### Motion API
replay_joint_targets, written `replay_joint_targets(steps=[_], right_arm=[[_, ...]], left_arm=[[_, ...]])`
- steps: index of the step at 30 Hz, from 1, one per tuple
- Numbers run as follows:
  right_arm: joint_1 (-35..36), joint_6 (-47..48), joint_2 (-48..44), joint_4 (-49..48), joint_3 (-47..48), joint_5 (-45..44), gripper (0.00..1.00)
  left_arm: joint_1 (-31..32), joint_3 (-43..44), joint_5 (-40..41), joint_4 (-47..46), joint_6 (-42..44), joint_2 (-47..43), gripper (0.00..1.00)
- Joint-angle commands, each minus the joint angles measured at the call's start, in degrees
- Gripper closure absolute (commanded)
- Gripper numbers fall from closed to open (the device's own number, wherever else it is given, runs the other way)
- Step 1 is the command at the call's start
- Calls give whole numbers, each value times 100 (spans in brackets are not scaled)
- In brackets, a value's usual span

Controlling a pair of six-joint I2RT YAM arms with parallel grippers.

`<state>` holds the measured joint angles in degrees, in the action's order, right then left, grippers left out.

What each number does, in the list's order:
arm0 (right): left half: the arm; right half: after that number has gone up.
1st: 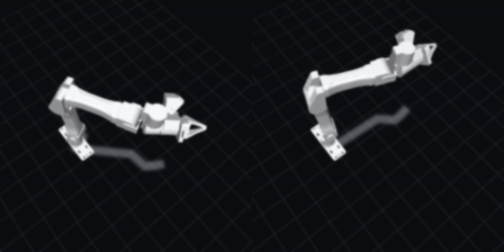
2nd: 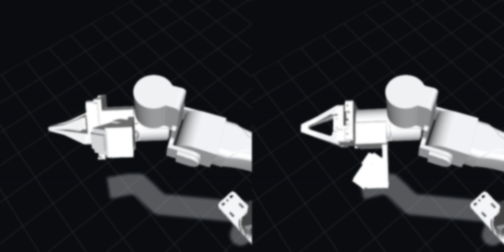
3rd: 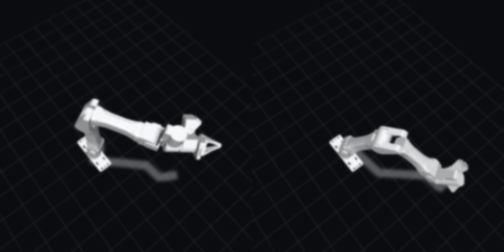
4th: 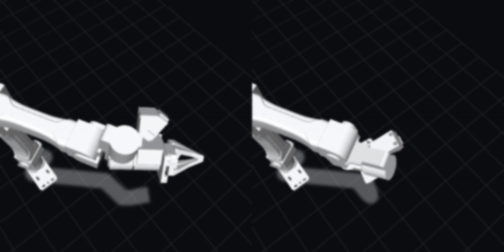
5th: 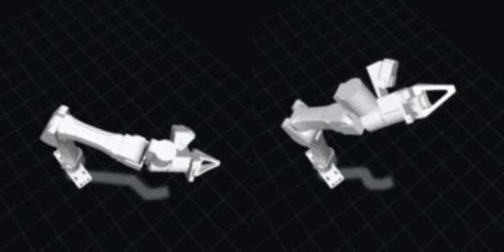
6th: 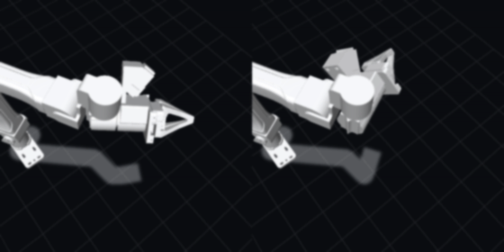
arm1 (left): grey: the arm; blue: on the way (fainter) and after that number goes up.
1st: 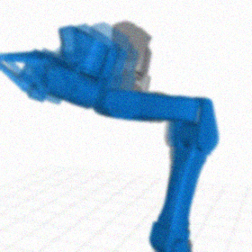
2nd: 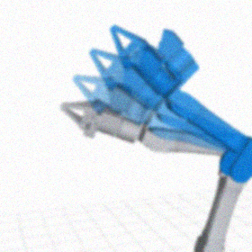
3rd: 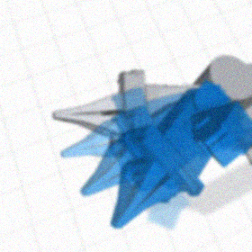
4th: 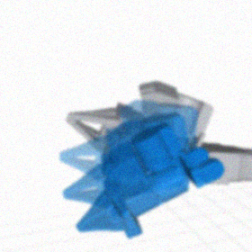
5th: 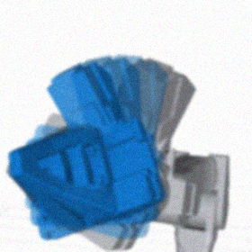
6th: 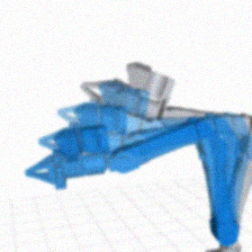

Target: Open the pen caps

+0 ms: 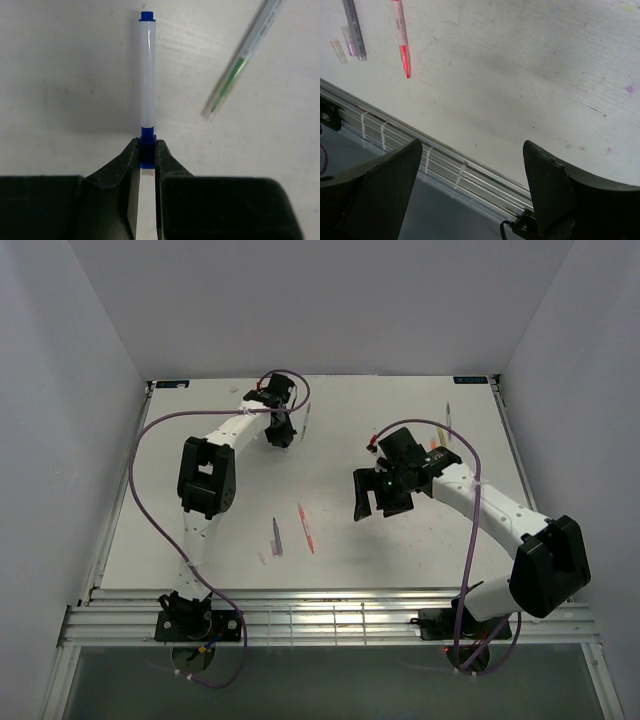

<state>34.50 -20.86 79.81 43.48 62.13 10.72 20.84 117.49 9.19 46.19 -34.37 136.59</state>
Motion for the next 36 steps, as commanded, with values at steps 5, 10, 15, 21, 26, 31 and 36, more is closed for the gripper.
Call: replay_joint_targets(steps=[5,10,15,21,26,31,36], right_arm=[[-110,109,553,-375,817,1001,12],[-338,-348,965,-928,1143,1939,2],[-453,-796,1352,-1570,1442,2592,1],[-435,-1613,1537,-2510,1373,3146,31],[-225,-1930,1678,-2881,1302,3279,35],[74,-2159,1792,-2986,1276,3191,35],[223,-2413,1871,-3407,1197,3217,35]], left_arm=[[60,-1972,-1276,-347,-369,-2917,100],[174,-4135,-3262,-1436,-482,-4402,100],[482,-5674,-3801,-1833,-536,-5713,100],[596,-6465,-3838,-2071,-772,-6643,100],[605,-6739,-3749,-2176,-905,-6945,100],[649,-6757,-3714,-2202,-984,-6962,100],[676,-6748,-3688,-2211,-1019,-6997,100]])
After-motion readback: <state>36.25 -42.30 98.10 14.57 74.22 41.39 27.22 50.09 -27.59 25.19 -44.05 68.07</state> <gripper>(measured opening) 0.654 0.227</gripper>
